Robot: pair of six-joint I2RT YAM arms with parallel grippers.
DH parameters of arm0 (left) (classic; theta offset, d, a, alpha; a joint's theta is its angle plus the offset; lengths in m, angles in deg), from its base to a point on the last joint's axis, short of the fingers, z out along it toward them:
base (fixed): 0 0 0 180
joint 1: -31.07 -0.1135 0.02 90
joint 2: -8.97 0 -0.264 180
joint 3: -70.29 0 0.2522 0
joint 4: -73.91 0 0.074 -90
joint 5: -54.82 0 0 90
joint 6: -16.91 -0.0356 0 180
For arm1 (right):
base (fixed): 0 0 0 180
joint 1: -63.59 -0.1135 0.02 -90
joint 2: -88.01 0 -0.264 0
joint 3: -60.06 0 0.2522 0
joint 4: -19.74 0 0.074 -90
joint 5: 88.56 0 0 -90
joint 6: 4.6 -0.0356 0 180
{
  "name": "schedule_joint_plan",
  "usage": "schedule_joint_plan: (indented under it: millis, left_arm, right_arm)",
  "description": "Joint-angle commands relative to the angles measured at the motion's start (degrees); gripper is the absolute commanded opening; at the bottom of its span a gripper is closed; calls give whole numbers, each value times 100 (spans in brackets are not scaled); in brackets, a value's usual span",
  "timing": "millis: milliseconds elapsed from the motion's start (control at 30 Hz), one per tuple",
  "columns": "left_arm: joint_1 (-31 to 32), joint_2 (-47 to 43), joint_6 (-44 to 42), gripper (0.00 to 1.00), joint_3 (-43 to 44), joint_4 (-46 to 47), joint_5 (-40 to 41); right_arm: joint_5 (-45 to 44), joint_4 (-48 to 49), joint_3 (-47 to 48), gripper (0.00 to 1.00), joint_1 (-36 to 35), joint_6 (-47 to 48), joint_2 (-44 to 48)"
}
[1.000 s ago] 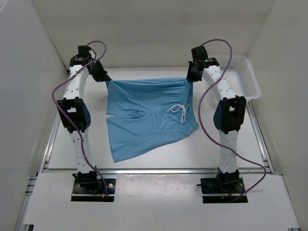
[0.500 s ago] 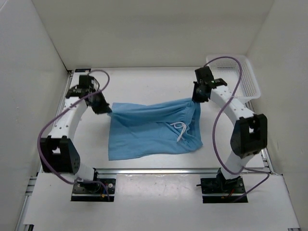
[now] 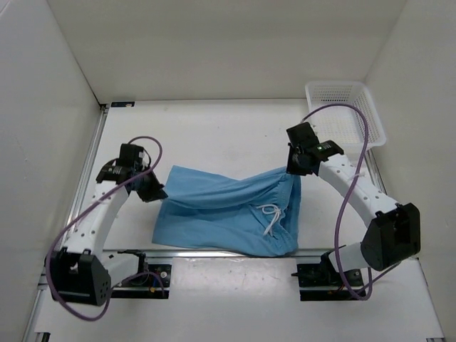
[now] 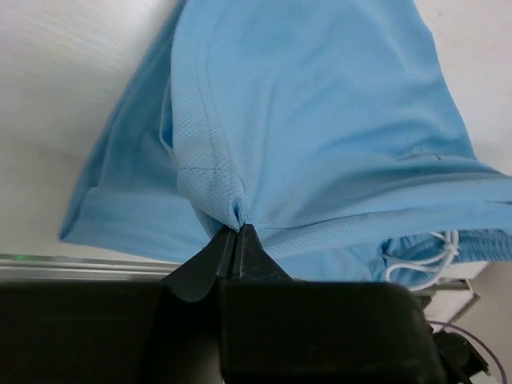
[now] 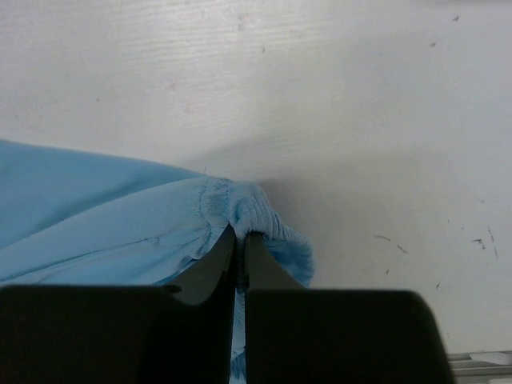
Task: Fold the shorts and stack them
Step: Fold the shorts
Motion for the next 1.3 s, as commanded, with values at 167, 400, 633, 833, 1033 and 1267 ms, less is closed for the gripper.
schedule_joint_plan:
  millis: [167, 400, 633, 833, 1033, 1267]
  left_arm:
    - [-184, 2546, -615, 10, 3245, 98, 817]
    - [-518, 5299, -800, 10, 6330, -270, 703]
    - [-703, 7674, -1037, 10, 9731, -807, 528]
    - [-861, 7861, -976, 10, 9946, -456, 70]
    - [-607, 6494, -1169, 10, 8727, -456, 299]
    - [428, 3842, -907, 10, 5033, -378, 421]
  right_arm:
    - [-288, -134, 2459, 0, 373, 717, -1968]
    - [863, -310, 4981, 0, 927, 1139, -3998]
    - [1180, -566, 7513, 0, 1042, 1351, -5976]
    - [1383, -197, 8158, 0, 1148, 1351, -6364]
    - [1541, -12, 7805, 0, 1200, 1298, -5952]
    - [1410, 206, 5902, 0, 1200, 1465, -4400]
